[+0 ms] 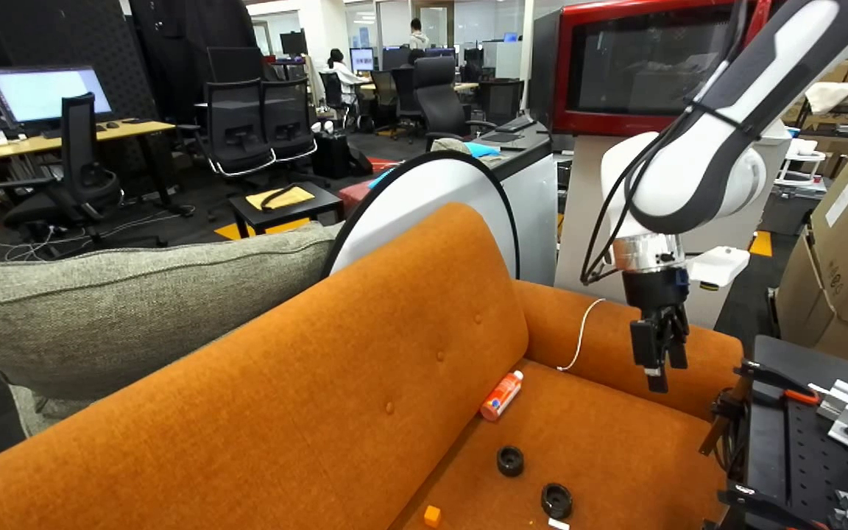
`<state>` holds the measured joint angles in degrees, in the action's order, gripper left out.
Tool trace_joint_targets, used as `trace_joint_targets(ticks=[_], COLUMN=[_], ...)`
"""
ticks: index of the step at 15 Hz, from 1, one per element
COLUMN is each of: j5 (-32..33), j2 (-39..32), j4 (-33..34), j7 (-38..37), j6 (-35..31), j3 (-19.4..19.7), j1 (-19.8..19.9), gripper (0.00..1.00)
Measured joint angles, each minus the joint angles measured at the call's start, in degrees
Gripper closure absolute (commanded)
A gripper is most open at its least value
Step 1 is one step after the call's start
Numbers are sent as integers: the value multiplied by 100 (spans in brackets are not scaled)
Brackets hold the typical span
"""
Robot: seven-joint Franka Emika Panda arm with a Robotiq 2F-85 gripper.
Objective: Pick a black ring from the sofa and put it in the storage box
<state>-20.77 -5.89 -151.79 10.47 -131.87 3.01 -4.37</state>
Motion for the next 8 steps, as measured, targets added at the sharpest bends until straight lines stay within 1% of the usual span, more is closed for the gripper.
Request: trace_joint_targets(ticks=[5, 7, 8], j5=[-197, -221, -221], j2=[-1509, -1914, -1969], j4=[695, 928, 979], j7=[-104, -179, -184], j6=[-1074, -1214, -1216], j3=[-447, -536, -538], j1=[16, 22, 31], gripper=[0, 0, 0])
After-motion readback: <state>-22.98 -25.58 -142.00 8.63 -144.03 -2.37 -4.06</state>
